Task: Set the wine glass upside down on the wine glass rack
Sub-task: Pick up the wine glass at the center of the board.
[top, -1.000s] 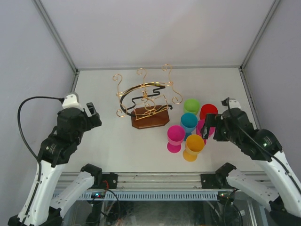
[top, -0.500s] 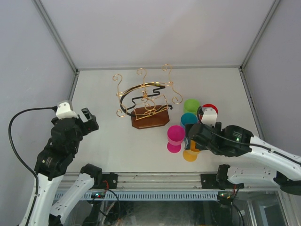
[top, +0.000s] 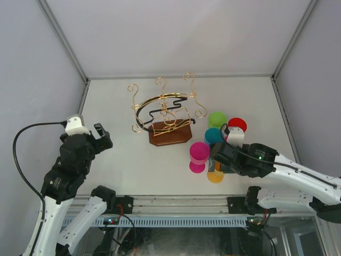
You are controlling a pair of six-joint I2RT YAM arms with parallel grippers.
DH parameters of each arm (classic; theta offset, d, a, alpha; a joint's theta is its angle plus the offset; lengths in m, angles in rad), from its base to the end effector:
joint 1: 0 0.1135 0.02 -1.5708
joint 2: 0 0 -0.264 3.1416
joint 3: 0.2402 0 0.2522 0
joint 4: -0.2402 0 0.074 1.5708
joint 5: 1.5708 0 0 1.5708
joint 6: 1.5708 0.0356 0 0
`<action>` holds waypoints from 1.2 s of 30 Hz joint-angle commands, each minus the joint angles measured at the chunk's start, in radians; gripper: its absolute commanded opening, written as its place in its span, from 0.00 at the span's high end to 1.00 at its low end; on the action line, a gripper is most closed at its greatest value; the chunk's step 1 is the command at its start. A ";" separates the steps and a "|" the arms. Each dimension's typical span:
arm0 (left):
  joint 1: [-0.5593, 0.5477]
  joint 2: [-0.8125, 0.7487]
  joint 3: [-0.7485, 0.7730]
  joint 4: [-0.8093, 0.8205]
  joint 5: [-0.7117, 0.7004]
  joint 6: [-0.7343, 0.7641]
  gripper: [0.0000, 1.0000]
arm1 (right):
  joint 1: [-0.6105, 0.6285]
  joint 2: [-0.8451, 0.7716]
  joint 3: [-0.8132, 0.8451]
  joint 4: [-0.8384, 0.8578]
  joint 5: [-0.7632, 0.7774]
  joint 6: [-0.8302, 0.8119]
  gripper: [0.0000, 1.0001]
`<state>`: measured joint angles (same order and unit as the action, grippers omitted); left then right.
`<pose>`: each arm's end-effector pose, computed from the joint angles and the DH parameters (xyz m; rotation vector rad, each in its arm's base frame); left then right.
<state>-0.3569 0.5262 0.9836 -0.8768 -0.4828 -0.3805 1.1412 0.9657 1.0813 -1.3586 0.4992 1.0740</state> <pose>0.0820 -0.0129 0.3651 -0.3286 1.9117 -0.0082 0.0739 0.1203 0.3188 0.0218 2.5543 0.0869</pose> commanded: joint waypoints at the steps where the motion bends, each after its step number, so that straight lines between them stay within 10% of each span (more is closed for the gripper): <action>1: 0.003 -0.008 -0.015 0.042 0.009 0.020 0.00 | -0.040 -0.039 -0.023 0.101 -0.050 -0.043 0.00; 36: 0.003 -0.015 -0.034 0.033 -0.022 0.009 0.00 | -0.254 0.028 -0.150 0.243 -0.171 -0.223 0.09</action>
<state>-0.3569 0.5186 0.9630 -0.8761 -0.4889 -0.3809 0.8913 1.0191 0.9340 -1.1179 0.3439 0.8700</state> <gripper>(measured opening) 0.996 0.881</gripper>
